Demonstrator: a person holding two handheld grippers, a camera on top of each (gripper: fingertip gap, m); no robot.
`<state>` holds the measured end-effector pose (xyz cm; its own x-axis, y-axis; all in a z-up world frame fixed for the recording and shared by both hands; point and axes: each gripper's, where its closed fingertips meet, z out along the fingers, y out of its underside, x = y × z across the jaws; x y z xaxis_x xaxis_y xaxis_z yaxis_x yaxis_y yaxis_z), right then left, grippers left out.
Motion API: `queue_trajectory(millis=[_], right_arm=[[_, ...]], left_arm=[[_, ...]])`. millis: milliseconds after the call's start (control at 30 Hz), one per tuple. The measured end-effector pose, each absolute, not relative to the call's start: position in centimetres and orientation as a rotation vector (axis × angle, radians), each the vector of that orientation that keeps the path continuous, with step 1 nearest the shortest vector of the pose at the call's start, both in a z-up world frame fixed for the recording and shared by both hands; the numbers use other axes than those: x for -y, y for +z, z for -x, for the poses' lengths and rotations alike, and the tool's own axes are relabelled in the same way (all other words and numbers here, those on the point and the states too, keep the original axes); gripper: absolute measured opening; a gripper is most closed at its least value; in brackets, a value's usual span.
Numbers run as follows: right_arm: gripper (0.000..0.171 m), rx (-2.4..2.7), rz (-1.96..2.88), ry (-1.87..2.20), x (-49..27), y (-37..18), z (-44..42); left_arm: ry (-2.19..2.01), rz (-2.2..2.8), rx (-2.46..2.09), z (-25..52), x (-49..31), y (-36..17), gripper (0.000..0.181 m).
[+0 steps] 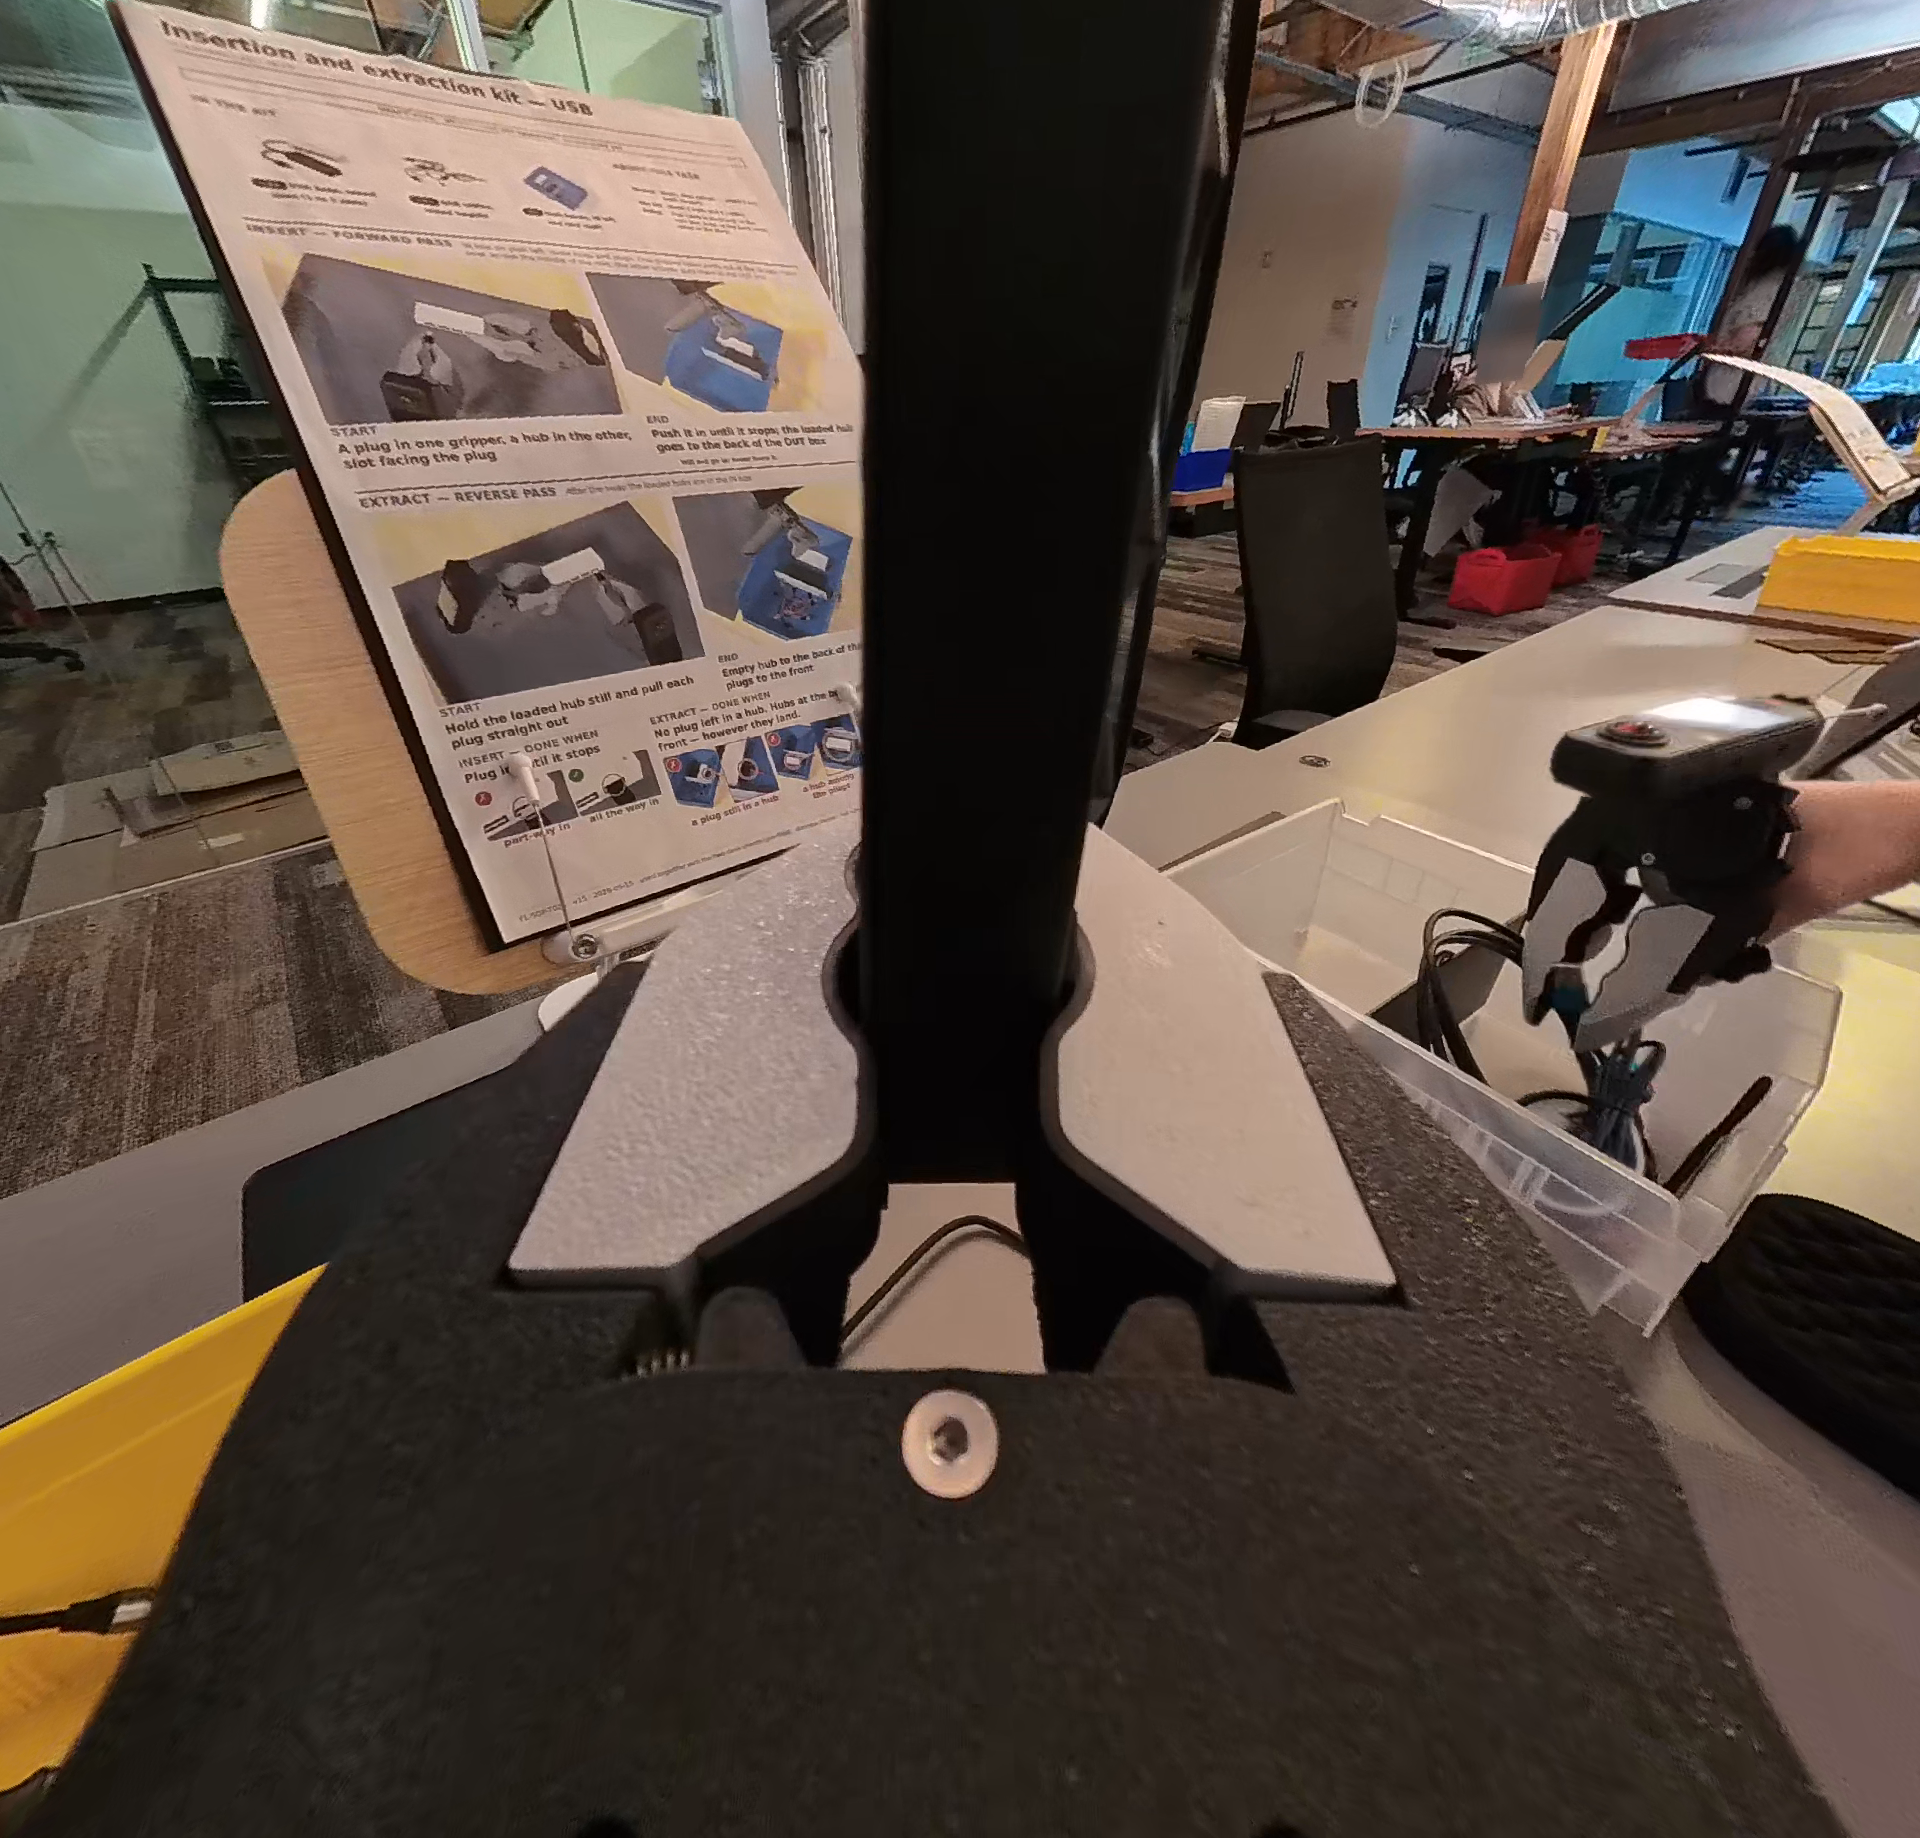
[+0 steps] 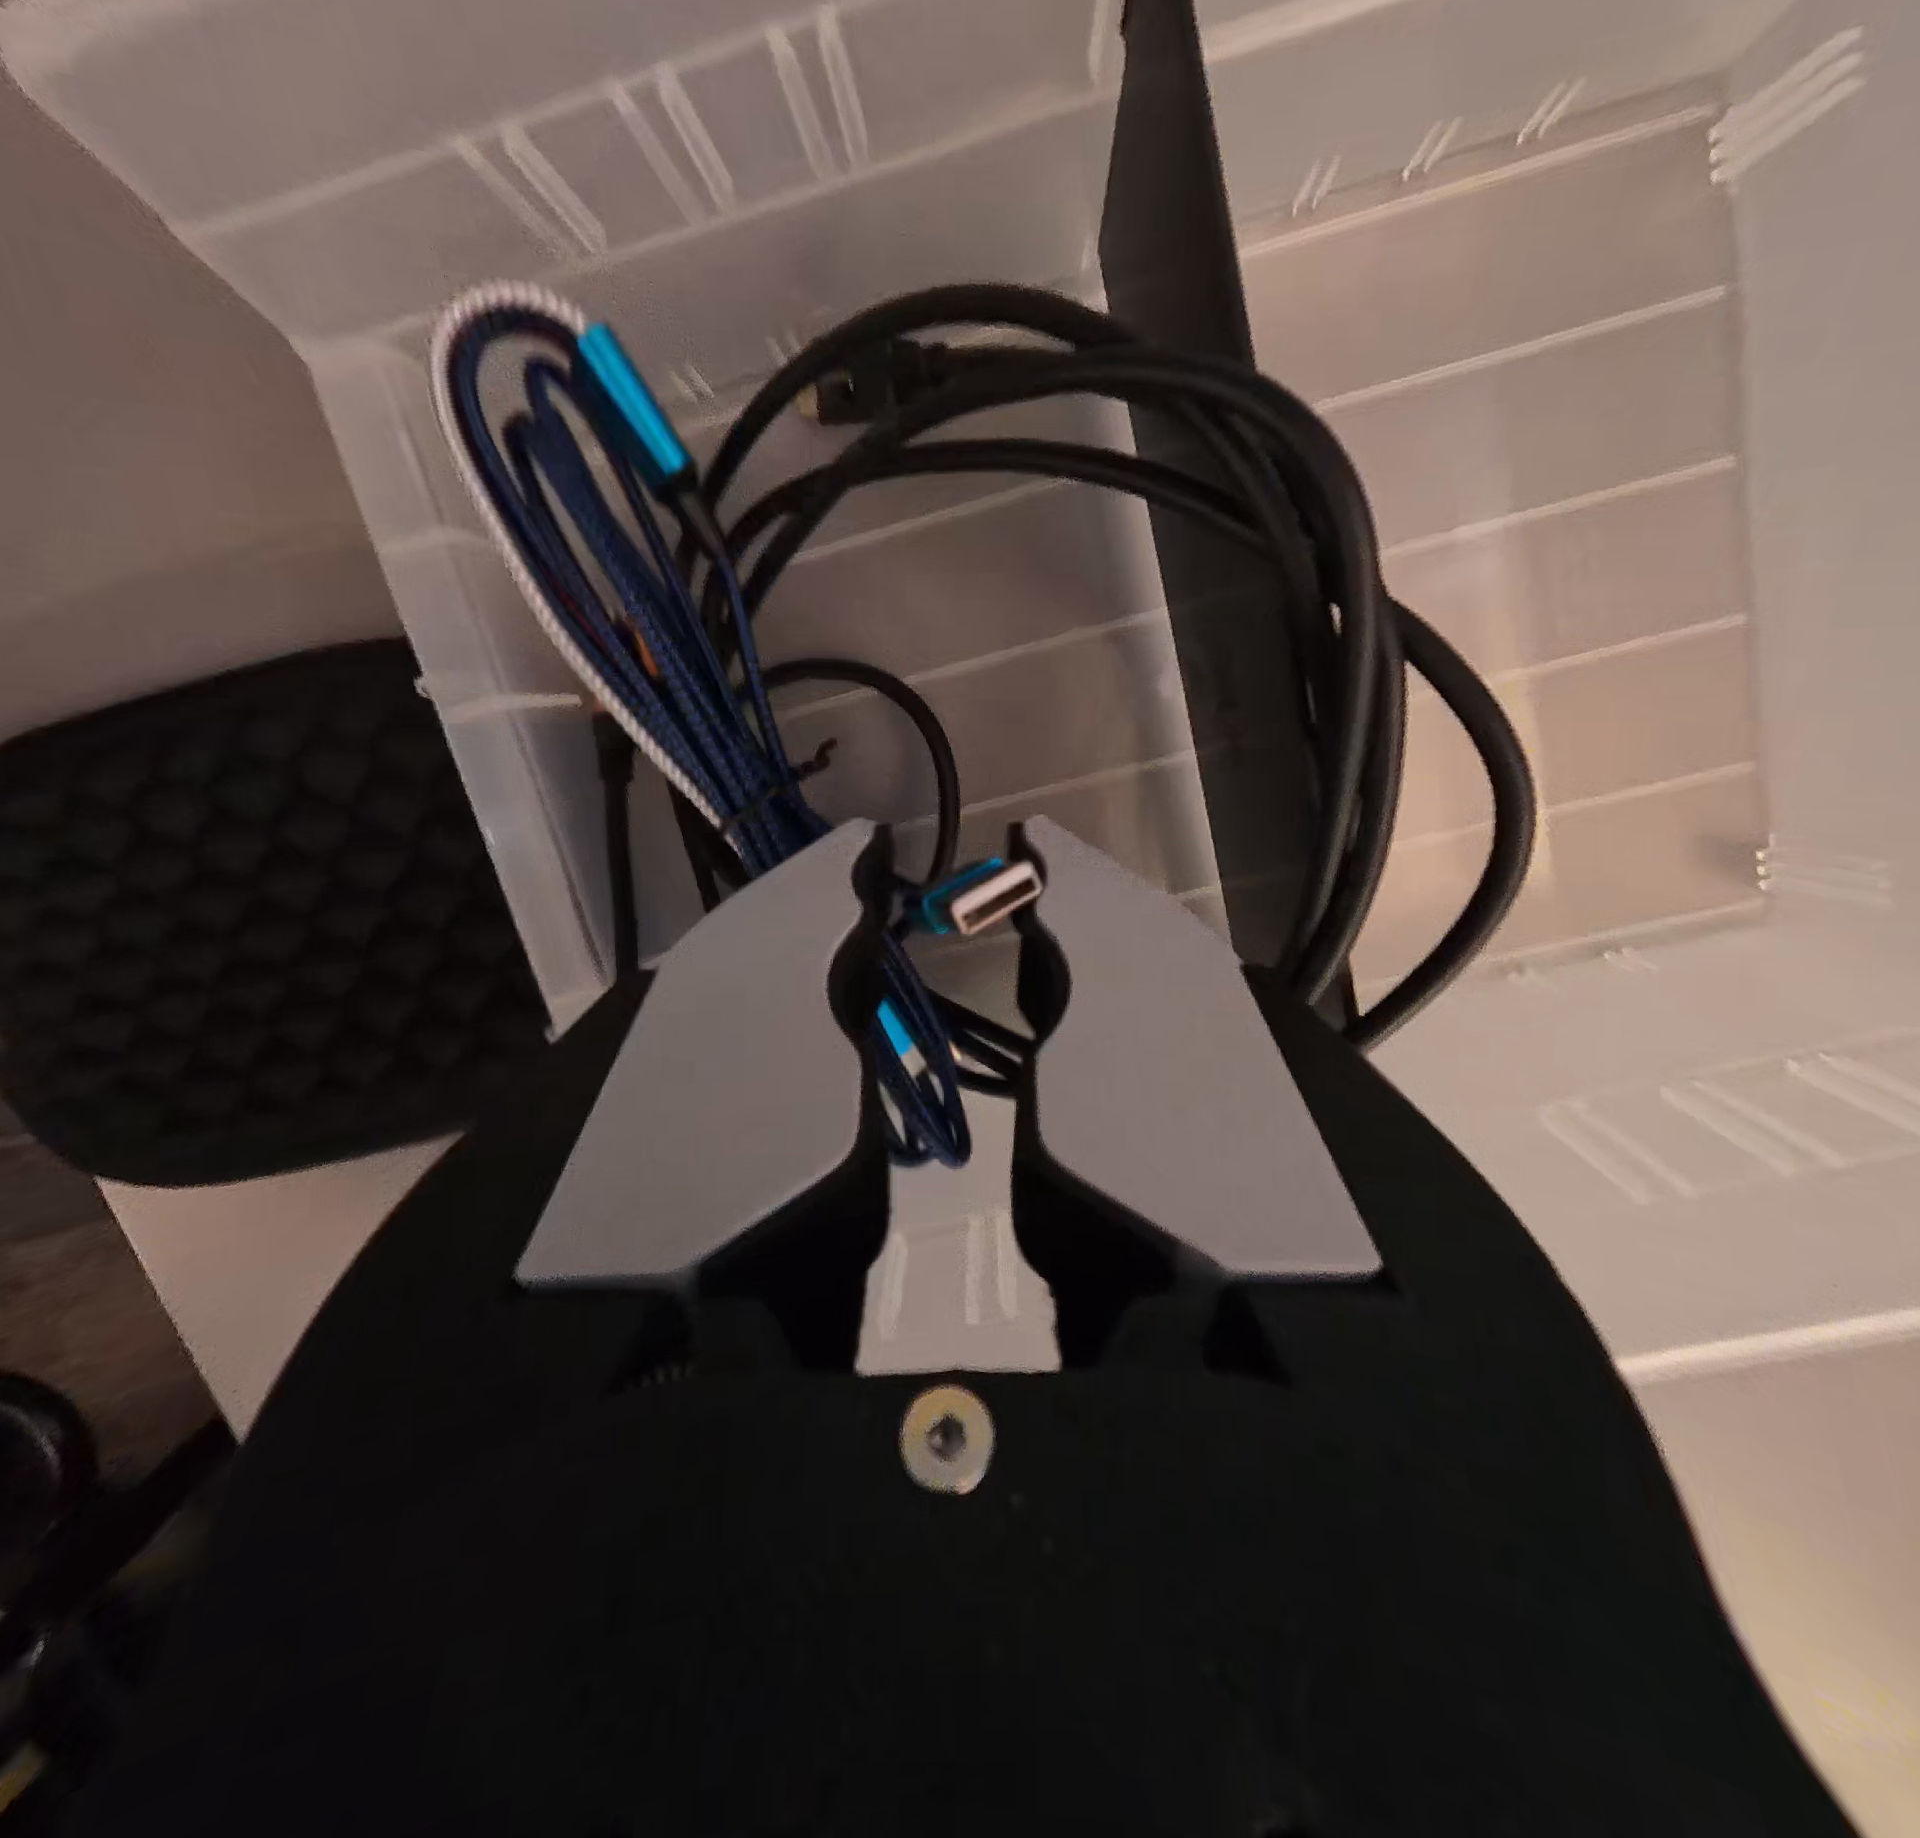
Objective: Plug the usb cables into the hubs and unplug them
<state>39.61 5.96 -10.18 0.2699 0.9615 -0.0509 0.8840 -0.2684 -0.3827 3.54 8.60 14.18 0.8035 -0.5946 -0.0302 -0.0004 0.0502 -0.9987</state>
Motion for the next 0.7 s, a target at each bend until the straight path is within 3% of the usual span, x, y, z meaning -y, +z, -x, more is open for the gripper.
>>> queue_trajectory(millis=[67,233,333,400,533,700], right_arm=[[0.039,1.618,2.239,0.465,-5.9,-9.4,-38.9],[0.05,1.347,1.953,0.597,-6.0,-3.0,-35.8],[0.054,1.172,1.691,0.651,-4.1,2.6,-30.6],[0.057,1.087,1.633,0.703,-2.1,3.6,-25.9],[0.057,1.067,1.697,0.737,0.5,-1.1,-16.5],[0.055,1.147,1.802,0.436,-2.8,-8.6,-13.4]], left_arm=[[-0.489,1.462,-0.518,-3.8,-8.4,14.2,0.029],[-0.498,1.447,-0.535,-4.2,-7.8,14.7,0.029],[-0.509,1.436,-0.542,-4.3,-7.3,15.1,0.029],[-0.509,1.428,-0.545,-4.4,-7.1,15.3,0.028],[-0.487,1.422,-0.551,-4.1,-6.6,15.7,0.027],[-0.481,1.402,-0.546,-3.5,-5.9,16.4,0.029]])
